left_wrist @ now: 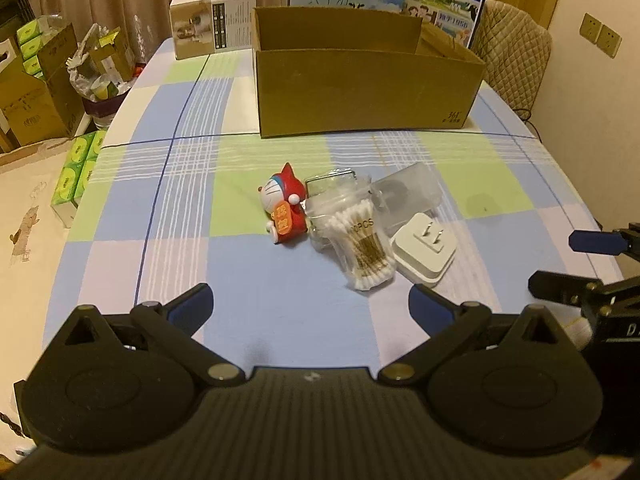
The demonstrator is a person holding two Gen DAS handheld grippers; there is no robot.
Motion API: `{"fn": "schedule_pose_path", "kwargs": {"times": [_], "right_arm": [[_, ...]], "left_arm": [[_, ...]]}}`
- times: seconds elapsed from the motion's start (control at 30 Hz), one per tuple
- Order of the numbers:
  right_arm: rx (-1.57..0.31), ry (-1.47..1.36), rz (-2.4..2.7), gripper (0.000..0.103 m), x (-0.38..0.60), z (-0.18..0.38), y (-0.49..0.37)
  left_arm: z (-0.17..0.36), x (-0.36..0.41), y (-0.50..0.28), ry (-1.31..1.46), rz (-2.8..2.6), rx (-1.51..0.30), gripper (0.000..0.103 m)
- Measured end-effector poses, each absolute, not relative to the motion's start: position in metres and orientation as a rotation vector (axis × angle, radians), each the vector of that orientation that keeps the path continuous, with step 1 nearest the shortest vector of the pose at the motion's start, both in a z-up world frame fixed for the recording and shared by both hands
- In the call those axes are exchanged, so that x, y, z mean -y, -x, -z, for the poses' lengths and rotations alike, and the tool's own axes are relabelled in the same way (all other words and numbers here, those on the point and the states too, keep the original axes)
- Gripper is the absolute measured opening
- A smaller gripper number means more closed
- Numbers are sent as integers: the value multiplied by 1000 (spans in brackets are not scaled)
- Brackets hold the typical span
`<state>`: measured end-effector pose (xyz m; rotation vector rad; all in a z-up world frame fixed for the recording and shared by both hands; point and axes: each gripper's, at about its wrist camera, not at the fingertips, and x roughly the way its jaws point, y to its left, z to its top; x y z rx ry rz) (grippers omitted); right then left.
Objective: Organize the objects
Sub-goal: 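Grasp the cotton swab bag with the left tool while the right tool grasps the white charger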
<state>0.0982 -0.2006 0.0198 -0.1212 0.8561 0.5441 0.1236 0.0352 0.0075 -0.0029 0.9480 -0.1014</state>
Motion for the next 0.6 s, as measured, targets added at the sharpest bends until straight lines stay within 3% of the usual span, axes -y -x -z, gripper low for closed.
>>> {"fn": "schedule_pose_path", "kwargs": {"times": [0.6], "right_arm": [[-893,264,-658,82,156,40,-140]], "left_arm": [[30,-42,-170,-60,147,-1028,102]]}}
